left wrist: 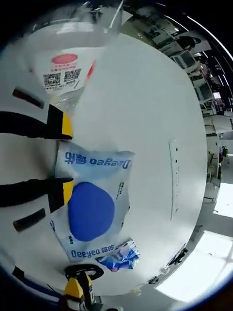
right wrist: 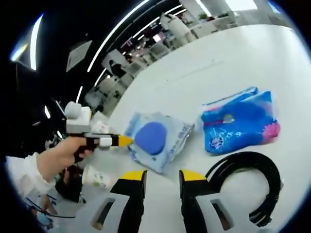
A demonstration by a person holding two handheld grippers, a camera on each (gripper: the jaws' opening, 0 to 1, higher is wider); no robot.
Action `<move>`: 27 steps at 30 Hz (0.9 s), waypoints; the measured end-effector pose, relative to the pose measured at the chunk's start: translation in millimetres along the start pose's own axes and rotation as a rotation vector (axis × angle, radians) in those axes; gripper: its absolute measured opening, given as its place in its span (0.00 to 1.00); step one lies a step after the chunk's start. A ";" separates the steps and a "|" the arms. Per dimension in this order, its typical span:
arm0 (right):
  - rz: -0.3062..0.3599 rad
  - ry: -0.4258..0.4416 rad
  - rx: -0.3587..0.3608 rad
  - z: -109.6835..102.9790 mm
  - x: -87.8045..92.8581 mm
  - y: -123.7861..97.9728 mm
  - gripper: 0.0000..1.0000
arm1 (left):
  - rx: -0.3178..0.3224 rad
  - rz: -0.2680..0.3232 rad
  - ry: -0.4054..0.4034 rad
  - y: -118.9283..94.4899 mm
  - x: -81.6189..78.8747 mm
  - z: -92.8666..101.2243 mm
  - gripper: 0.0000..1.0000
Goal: Arrange the tabletop items into an orderly group along one side of the table until the central work area is clear of visible clutter.
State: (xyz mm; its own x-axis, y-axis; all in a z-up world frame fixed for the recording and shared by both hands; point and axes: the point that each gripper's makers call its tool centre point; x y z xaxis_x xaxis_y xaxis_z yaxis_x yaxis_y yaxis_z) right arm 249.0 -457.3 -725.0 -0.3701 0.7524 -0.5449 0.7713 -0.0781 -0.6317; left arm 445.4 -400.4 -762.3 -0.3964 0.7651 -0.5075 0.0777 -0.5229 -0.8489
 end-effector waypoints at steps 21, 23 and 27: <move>0.024 -0.063 0.027 3.1 -13.2 21.6 0.00 | 0.071 0.044 -0.038 -13.1 2.0 12.4 0.00; 0.036 -0.086 0.015 -2.4 -18.5 21.3 0.00 | 0.069 0.077 -0.035 -19.2 -0.2 16.9 0.00; 0.006 -0.045 0.012 -5.6 -20.0 21.9 0.00 | 0.063 0.131 -0.073 -28.4 -2.9 20.6 0.00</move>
State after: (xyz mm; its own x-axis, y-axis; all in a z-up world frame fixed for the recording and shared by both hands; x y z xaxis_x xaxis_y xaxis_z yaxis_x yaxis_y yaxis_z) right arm 276.2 -470.4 -724.8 -0.3891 0.7216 -0.5727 0.7674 -0.0899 -0.6348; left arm 425.5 -395.5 -733.7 -0.4525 0.6608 -0.5988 0.0759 -0.6405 -0.7642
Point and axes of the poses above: the point that each gripper's makers call its tool centre point, and the gripper's own axes: y roughly forward along the fingers, z roughly to its right, x roughly out of its underside, and after that the axes turned 5 degrees about x, right-handed
